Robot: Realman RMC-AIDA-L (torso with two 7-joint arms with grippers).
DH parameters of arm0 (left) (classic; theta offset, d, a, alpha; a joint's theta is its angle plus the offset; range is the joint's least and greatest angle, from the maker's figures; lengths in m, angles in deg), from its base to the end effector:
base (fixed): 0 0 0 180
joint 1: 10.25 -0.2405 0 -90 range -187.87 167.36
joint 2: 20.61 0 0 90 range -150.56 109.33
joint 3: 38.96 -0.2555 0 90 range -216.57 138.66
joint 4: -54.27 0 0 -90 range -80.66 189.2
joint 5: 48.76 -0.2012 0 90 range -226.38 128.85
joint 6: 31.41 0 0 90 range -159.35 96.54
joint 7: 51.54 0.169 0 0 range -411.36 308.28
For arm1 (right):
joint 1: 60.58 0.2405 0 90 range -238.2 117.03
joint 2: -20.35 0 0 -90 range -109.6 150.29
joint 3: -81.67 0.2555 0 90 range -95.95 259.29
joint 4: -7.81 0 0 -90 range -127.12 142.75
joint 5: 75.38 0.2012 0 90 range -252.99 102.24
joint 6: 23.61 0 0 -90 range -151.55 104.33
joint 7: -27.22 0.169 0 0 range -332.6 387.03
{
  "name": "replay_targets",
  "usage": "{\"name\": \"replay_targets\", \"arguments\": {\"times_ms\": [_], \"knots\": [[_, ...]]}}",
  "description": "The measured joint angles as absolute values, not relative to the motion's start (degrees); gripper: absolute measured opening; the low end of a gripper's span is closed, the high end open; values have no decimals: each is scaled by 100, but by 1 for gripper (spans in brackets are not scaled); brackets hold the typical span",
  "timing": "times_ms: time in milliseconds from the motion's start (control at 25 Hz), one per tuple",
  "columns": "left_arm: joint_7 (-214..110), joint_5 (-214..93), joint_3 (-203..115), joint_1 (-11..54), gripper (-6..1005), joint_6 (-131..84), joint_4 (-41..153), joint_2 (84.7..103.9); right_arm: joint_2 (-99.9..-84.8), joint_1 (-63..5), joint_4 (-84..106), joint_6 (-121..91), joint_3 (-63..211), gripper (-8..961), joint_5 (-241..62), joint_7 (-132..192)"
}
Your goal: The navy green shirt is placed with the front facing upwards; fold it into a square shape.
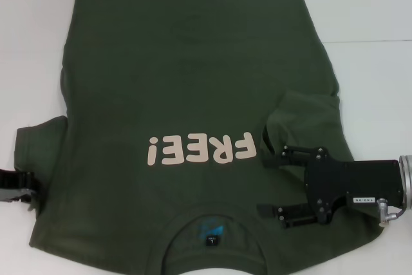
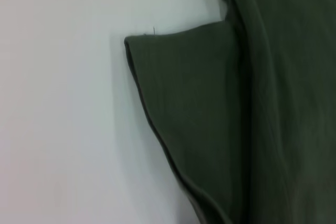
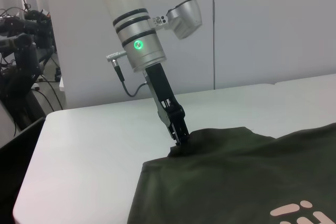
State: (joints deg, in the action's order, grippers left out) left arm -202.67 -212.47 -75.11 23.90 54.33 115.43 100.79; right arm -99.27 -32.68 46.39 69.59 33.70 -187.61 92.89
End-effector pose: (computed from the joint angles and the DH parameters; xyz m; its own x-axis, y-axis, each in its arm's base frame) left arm -0.3218 0.3423 0.0313 0.1253 0.9627 0.2397 0.9021 -0.0100 -0.4314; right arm 0.2386 0.3032 -0.0399 0.8842 -0.1212 -0.4512 -0.1966 -0.9726 -0.1240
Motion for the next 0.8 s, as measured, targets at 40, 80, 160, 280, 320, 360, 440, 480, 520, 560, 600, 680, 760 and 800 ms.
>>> {"name": "replay_targets", "arguments": {"times_ms": [40, 80, 160, 280, 320, 360, 440, 480, 520, 560, 600, 680, 760, 800], "knots": [[-20268, -21248, -7511, 2394, 362, 5433, 11544, 10077, -9927, -3269, 4639, 6961, 3372, 917, -18761, 9290], [-20268, -21249, -7511, 2397, 341, 5432, 11544, 10074, -9927, -3270, 4640, 6964, 3375, 917, -18761, 9291], [-20269, -21250, -7510, 2402, 297, 5432, 11545, 10069, -9927, -3272, 4640, 6967, 3375, 917, -18761, 9295], [-20262, -21251, -7508, 2405, 231, 5440, 11551, 10068, -9927, -3273, 4645, 6971, 3371, 917, -18761, 9307], [-20252, -21251, -7509, 2405, 210, 5442, 11552, 10067, -9927, -3273, 4646, 6971, 3370, 917, -18761, 9308], [-20243, -21251, -7525, 2404, 188, 5443, 11557, 10067, -9927, -3272, 4648, 6972, 3370, 917, -18761, 9309], [-20234, -21251, -7578, 2386, 123, 5441, 11588, 10069, -9927, -3273, 4649, 6973, 3368, 917, -18761, 9310], [-20231, -21250, -7616, 2369, 79, 5438, 11618, 10075, -9928, -3273, 4650, 6975, 3368, 917, -18761, 9310], [-20229, -21251, -7641, 2358, 36, 5436, 11640, 10081, -9930, -3272, 4651, 6979, 3368, 917, -18761, 9311], [-20227, -21251, -7679, 2346, 36, 5433, 11671, 10086, -9933, -3270, 4651, 6984, 3368, 917, -18761, 9311], [-20225, -21250, -7713, 2337, 36, 5431, 11688, 10089, -9933, -3268, 4651, 6989, 3368, 917, -18761, 9312], [-20214, -21250, -7810, 2307, 36, 5427, 11729, 10092, -9934, -3267, 4651, 6991, 3368, 917, -18760, 9312], [-20182, -21250, -7926, 2265, 36, 5415, 11791, 10093, -9936, -3265, 4648, 6991, 3368, 917, -18756, 9313], [-20162, -21250, -8010, 2216, 36, 5399, 11849, 10094, -9936, -3265, 4647, 6991, 3368, 917, -18754, 9313]]}}
